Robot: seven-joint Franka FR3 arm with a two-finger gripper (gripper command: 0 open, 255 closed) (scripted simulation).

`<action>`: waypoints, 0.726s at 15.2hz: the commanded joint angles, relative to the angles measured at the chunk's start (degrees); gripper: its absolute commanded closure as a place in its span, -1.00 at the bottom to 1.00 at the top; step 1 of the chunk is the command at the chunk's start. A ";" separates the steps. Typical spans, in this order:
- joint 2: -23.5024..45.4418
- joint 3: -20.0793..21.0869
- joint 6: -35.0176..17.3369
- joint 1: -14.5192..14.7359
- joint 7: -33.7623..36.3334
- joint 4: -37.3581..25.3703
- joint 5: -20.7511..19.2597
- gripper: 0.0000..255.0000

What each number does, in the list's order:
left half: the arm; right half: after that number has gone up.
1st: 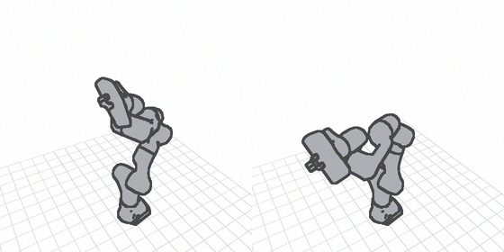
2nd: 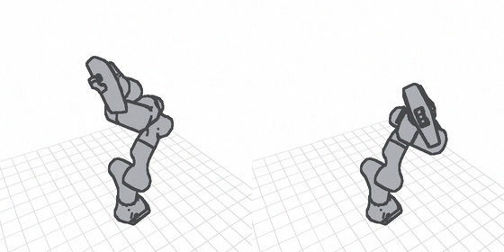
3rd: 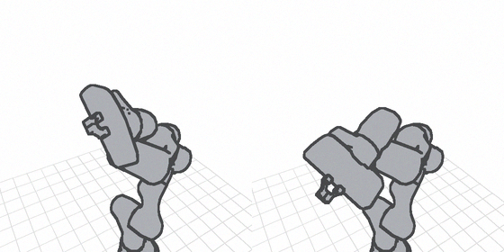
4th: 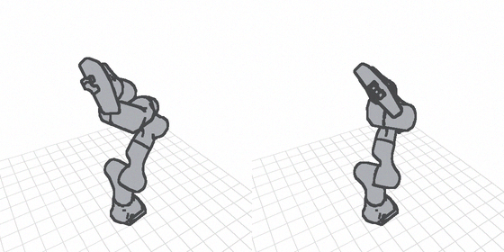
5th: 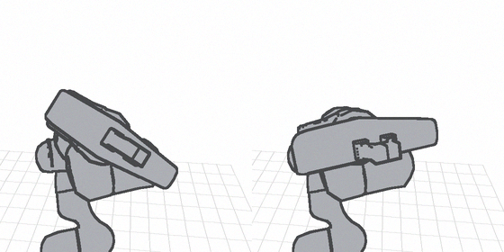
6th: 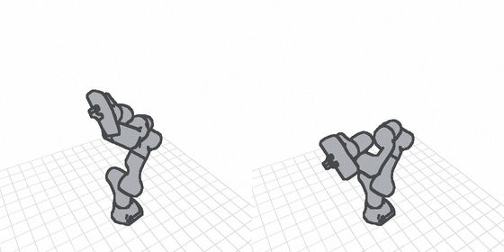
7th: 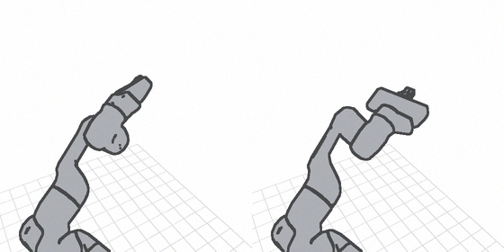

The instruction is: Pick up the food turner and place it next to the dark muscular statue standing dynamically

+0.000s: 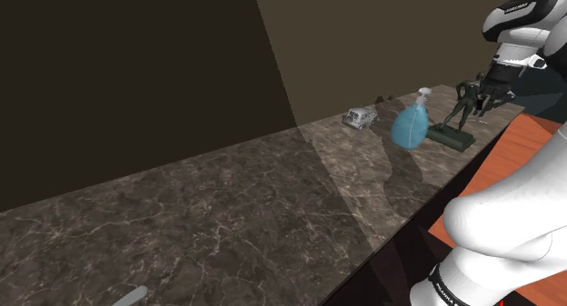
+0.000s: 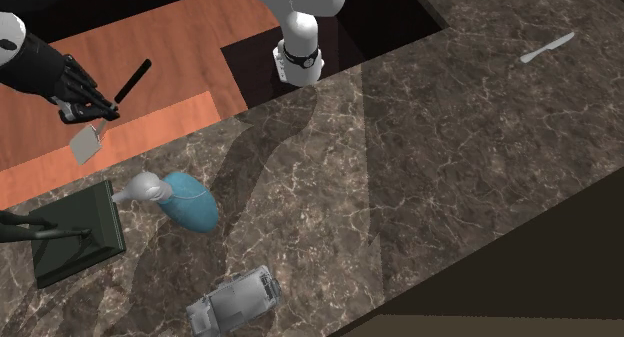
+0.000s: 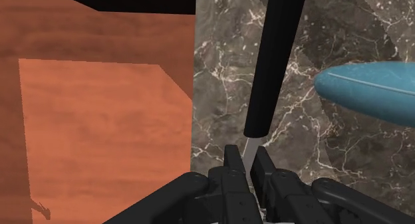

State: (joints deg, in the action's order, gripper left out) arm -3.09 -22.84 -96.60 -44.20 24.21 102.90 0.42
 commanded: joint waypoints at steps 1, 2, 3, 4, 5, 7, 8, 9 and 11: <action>-0.21 -0.04 -1.66 -0.04 -0.07 1.82 -0.09 1.00; -0.21 -0.04 -2.43 -0.05 -0.09 2.59 -0.09 1.00; -0.20 -0.05 -3.19 -0.05 -0.10 3.35 -0.09 1.00; -0.17 -0.06 -3.96 -0.06 -0.13 4.09 -0.08 1.00; -0.13 -0.07 -4.72 -0.07 -0.16 4.82 -0.06 1.00; -0.01 -0.10 -6.25 -0.08 -0.22 6.23 -0.01 1.00; 0.07 -0.11 -7.01 -0.09 -0.26 6.92 0.02 1.00; 0.16 -0.13 -7.77 -0.10 -0.31 7.59 0.05 1.00; 0.39 -0.16 -9.28 -0.12 -0.41 8.89 0.14 1.00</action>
State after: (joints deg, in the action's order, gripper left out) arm -2.83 -23.01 -104.95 -44.34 23.81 111.01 0.51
